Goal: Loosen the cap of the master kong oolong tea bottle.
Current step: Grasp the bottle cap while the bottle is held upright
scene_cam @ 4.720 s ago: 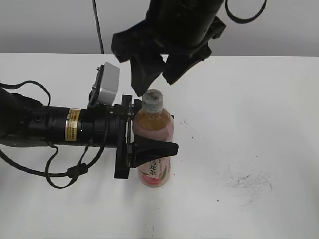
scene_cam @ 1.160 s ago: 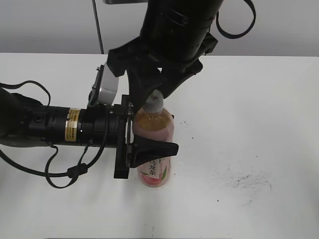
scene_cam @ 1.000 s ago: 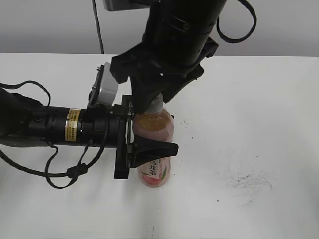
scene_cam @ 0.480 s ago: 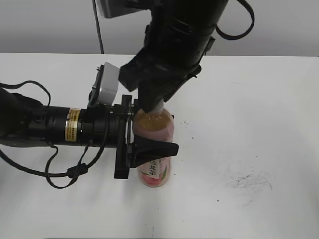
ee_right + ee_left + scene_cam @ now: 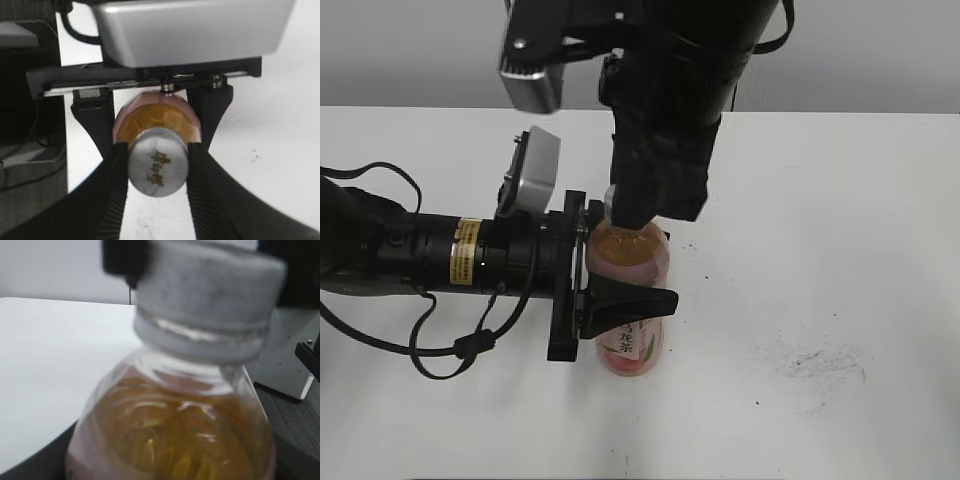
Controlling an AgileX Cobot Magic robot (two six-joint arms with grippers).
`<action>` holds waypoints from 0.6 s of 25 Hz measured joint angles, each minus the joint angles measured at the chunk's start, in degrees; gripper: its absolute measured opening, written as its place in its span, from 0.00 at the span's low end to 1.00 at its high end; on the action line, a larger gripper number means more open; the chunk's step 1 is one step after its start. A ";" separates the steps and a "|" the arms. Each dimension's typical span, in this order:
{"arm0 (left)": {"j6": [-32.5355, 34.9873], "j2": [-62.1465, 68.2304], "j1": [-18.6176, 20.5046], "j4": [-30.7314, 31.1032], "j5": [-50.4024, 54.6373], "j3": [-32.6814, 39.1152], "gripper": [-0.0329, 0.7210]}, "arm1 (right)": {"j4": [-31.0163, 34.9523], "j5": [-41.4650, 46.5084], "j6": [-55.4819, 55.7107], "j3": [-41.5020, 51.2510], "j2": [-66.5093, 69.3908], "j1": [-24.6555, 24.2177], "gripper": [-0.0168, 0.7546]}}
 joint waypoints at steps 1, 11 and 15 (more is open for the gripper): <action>0.05 0.00 0.00 0.00 0.00 0.00 0.63 | 0.04 0.00 -5.38 0.00 0.00 0.00 0.38; 0.34 0.00 0.00 0.07 0.00 0.00 0.63 | -0.02 -0.16 -56.52 0.00 -0.06 0.00 0.38; 0.24 0.00 -0.11 -0.14 0.11 0.00 0.63 | -0.71 -0.33 -68.03 0.00 -0.06 0.00 0.38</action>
